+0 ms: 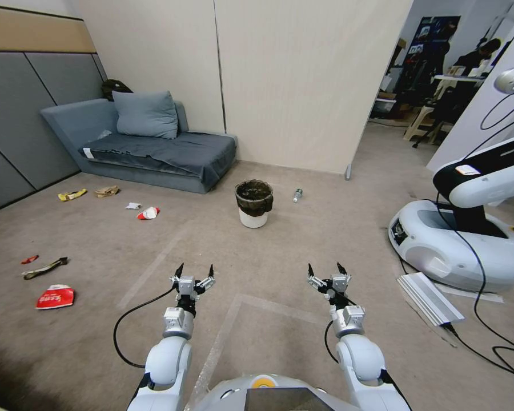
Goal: Pick up the trash bin, then pick up the garbage from the floor and place it into the trash bin.
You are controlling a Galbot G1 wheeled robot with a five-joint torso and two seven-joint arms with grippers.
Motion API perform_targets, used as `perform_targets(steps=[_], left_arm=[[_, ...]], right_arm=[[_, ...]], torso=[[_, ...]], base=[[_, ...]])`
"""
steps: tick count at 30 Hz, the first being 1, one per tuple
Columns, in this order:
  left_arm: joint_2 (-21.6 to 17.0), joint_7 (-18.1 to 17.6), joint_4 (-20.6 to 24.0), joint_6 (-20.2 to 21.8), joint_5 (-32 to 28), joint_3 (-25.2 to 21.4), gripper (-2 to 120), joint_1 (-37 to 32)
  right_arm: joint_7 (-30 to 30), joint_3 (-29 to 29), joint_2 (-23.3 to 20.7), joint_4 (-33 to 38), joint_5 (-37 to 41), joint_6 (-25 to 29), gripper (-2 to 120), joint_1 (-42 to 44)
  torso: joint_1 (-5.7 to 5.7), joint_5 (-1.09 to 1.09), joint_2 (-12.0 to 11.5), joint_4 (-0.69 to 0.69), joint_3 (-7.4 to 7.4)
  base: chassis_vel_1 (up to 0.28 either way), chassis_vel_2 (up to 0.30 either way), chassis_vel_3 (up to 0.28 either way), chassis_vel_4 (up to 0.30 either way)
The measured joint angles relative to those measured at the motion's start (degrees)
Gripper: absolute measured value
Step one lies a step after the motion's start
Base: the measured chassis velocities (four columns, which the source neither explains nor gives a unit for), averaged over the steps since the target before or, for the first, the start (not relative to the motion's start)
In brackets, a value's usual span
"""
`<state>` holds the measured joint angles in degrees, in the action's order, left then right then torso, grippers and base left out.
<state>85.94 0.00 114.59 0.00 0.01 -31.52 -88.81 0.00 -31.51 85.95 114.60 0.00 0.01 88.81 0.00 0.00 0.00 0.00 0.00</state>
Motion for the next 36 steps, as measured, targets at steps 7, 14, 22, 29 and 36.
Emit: perform_targets(steps=[7,14,22,29,36], left_arm=[[0.0,0.0,0.0,0.0,0.0,0.0,100,0.0],[0.1,-1.5,4.7,3.8,1.4,0.7,100,-1.2],[0.6,-5.3,16.4,13.5,5.3,2.6,100,-4.2],[1.0,-8.7,27.2,22.4,8.7,4.5,100,-7.1],[1.1,-9.2,28.5,24.1,8.8,5.8,100,-7.9]], right_arm=[[0.0,0.0,0.0,0.0,0.0,0.0,100,0.0],[-0.2,0.0,1.3,5.5,-2.0,-0.3,100,3.6],[-1.1,0.1,4.3,17.7,-6.5,-1.5,100,11.5],[-1.6,0.2,6.2,25.4,-9.4,-2.2,100,16.5],[-1.8,0.2,6.2,25.6,-9.0,-1.5,100,16.7]], torso=[[0.00,0.00,0.0,0.00,0.00],[0.00,0.00,0.0,-0.01,0.00],[0.00,0.00,0.0,0.00,0.00],[0.00,0.01,0.0,0.00,-0.01],[0.00,0.00,0.0,0.00,-0.01]], base=[[0.000,0.000,0.000,0.000],[0.000,0.000,0.000,0.000],[0.000,0.000,0.000,0.000],[0.000,0.000,0.000,0.000],[0.000,0.000,0.000,0.000]])
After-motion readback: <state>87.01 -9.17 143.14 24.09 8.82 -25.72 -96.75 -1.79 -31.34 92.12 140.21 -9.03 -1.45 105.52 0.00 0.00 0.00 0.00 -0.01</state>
